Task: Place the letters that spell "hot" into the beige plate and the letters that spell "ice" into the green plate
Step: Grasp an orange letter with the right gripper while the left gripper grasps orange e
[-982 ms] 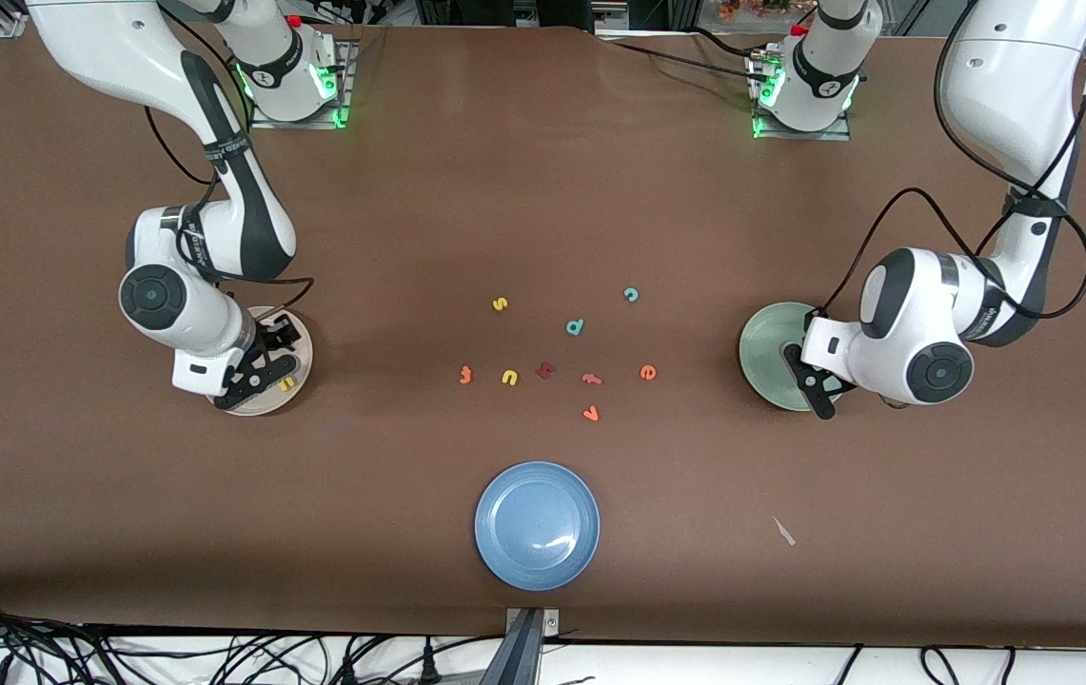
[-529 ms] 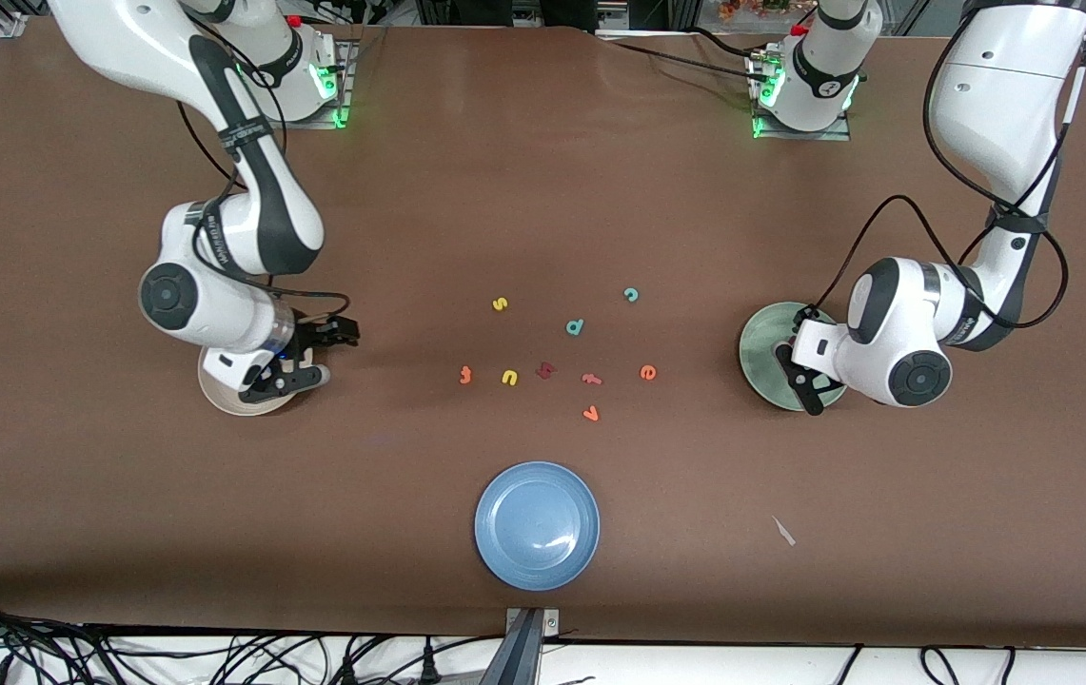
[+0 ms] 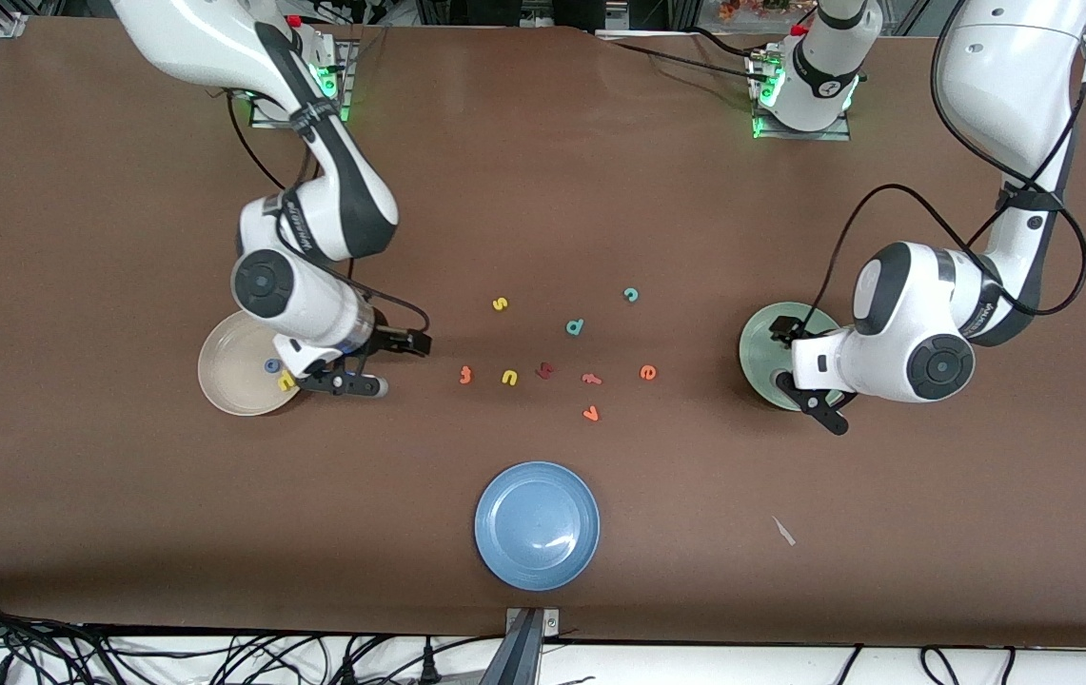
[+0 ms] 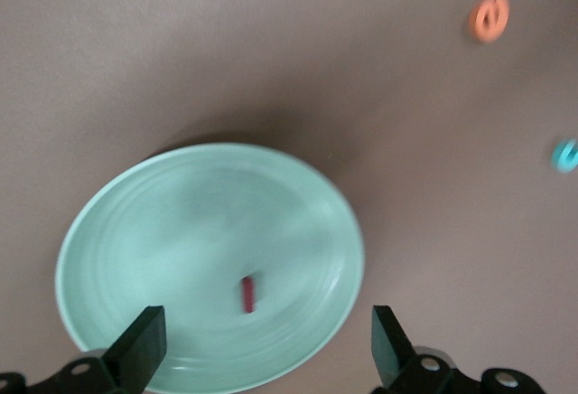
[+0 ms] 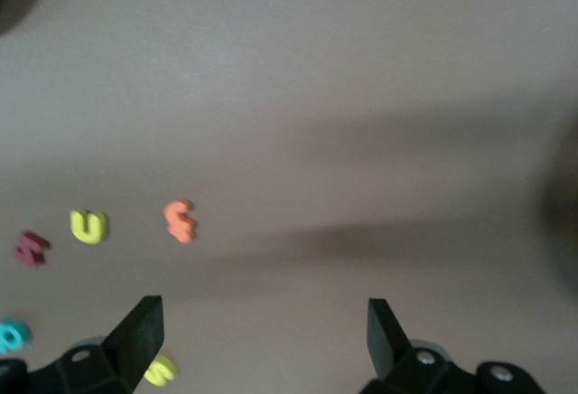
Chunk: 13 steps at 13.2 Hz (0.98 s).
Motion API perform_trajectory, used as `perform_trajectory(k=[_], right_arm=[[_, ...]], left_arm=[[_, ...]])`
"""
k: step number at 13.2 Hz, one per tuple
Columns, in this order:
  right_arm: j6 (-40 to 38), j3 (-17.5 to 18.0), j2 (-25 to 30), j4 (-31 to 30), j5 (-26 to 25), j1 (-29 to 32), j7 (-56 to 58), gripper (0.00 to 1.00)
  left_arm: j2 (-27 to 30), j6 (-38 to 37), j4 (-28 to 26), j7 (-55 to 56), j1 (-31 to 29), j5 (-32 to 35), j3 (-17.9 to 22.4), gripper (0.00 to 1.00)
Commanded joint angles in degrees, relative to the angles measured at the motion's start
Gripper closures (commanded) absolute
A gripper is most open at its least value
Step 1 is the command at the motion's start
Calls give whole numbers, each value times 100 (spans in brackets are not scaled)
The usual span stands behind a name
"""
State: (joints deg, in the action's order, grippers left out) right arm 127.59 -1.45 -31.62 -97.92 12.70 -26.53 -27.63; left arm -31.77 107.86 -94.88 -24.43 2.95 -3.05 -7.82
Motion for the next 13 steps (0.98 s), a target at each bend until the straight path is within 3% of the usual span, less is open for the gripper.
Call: perform_trajectory(k=[1,3,9,13], right_arm=[[-41,-39,-1114,1131,-450,-308,-603,0],[-32,-22,-1346,1424,-804,-396,-481,0],[-6,-4,-1460,1530,-787,-528,-14,1],[99,-22,-1645,1539,-840,-713,-5,18]], left_arm=[[39,-89,145,989,118,-249,-70,0],[39,-72,154,1596,215,-249,-158,0],[-66,-19,435,4408,1233,-170,-228,0],[-671,297,953,4825,1322,-205,-220,0]])
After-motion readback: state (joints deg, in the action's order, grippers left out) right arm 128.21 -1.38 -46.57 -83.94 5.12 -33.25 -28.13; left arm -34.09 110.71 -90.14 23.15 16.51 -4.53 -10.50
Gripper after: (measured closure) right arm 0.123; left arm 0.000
